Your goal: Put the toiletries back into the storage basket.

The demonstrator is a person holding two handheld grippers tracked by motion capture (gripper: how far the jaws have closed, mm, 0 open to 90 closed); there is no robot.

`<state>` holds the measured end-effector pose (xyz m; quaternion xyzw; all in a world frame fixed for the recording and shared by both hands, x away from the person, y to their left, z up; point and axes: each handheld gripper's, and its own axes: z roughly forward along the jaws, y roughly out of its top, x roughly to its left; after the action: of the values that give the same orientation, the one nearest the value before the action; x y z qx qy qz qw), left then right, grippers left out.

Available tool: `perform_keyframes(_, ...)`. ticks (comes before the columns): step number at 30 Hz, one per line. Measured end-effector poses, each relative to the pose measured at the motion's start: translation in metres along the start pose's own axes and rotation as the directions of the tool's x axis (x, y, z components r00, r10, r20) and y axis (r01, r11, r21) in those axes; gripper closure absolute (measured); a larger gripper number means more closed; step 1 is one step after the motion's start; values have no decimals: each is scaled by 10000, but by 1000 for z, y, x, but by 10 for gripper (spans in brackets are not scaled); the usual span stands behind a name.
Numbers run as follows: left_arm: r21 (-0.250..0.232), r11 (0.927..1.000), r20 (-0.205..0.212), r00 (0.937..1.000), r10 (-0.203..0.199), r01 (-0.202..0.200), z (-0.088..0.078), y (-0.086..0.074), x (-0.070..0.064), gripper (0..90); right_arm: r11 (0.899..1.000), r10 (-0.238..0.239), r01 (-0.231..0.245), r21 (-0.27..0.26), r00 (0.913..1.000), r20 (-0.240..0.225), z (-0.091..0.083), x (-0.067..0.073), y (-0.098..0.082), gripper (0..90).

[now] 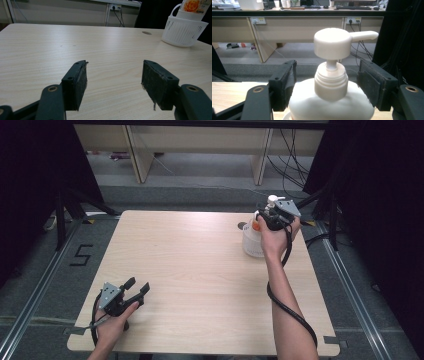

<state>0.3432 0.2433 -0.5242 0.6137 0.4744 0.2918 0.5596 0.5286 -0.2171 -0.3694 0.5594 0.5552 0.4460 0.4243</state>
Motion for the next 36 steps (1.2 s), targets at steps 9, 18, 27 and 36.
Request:
perform_keyframes(9, -3, 10000, -3, 10000, 3, -3, 0, 0, 0, 362, 9995, -296, 298, 119, 9994, -183, -14, -5, -2, 299)
perform_keyframes(18, -17, 10000, -11, 10000, 13, -13, 0, 0, 0, 362, 9993, -269, 280, 262, 9987, -435, -30, -7, -4, 299)
perform_keyframes(27, -1, 10000, 16, 10000, 56, -56, 0, 0, 0, 362, 9972, -749, 749, -33, 9952, -623, -49, -9, -13, 318)
perform_keyframes(36, 17, 10000, -24, 10000, 86, -86, 0, 0, -1, 362, 9981, -609, 619, 77, 9939, -917, -65, -15, -26, 317)
